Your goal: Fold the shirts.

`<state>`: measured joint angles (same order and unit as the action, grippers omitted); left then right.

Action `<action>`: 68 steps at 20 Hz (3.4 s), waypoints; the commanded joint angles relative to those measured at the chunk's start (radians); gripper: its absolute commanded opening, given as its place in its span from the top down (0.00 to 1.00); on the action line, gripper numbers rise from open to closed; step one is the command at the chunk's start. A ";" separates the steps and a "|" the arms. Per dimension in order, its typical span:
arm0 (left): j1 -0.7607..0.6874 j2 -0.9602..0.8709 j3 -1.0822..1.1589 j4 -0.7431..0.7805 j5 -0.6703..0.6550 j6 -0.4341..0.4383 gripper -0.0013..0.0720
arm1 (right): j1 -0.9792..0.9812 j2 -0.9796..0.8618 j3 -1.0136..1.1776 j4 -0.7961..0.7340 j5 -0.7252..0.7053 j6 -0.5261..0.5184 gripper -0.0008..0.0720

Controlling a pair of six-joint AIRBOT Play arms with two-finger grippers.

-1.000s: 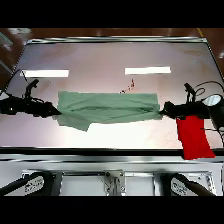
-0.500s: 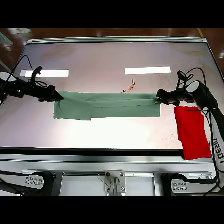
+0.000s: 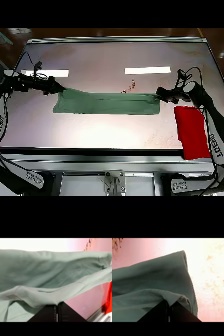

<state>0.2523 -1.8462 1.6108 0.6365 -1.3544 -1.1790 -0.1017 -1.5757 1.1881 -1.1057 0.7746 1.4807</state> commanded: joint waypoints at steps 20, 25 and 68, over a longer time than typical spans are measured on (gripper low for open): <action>0.080 -0.035 0.158 -0.036 -0.226 -0.076 0.24 | -0.146 -0.084 0.001 0.167 0.118 -0.005 0.06; 0.066 0.039 0.166 -0.055 -0.229 -0.075 0.24 | -0.093 -0.183 0.001 0.304 0.087 -0.080 0.07; -0.542 0.154 -0.126 -0.329 0.401 0.098 0.94 | 0.084 0.655 0.001 0.288 0.262 0.165 0.91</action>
<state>-0.4286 -1.8050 1.4837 0.3016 -0.9428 -1.1023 -0.0978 -0.8917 1.1885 -0.8310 1.1774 1.6386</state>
